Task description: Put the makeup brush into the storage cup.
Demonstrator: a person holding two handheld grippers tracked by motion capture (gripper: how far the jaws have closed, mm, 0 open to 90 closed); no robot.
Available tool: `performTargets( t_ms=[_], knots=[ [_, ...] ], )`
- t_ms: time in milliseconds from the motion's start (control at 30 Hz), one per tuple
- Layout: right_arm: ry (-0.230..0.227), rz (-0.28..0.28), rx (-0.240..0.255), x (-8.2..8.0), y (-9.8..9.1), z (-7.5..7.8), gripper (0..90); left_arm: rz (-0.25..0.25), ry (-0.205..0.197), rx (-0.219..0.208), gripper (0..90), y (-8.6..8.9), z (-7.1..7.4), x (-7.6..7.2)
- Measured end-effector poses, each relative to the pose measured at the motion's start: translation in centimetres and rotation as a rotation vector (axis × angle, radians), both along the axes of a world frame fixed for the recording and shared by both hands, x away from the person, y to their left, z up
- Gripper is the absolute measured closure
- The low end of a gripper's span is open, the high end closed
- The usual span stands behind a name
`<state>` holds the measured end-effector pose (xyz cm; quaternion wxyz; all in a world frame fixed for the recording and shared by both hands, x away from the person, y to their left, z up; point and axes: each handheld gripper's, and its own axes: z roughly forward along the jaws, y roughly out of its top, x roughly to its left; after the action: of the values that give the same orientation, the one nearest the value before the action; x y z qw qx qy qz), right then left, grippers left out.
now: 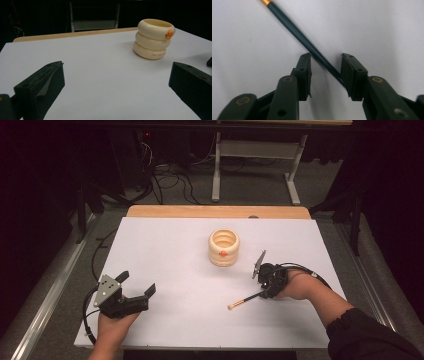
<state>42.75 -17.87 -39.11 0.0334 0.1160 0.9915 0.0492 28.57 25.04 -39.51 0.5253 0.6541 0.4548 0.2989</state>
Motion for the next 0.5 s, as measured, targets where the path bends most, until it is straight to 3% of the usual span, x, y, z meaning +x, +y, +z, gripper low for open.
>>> performTargets(
  t_ms=[500],
  knots=[
    [-0.008, 0.011, -0.010, -0.25, 0.24, -0.02, 81.1, 0.000, -0.001, 0.002, 0.9, -0.03, -0.02, 0.01]
  ],
)
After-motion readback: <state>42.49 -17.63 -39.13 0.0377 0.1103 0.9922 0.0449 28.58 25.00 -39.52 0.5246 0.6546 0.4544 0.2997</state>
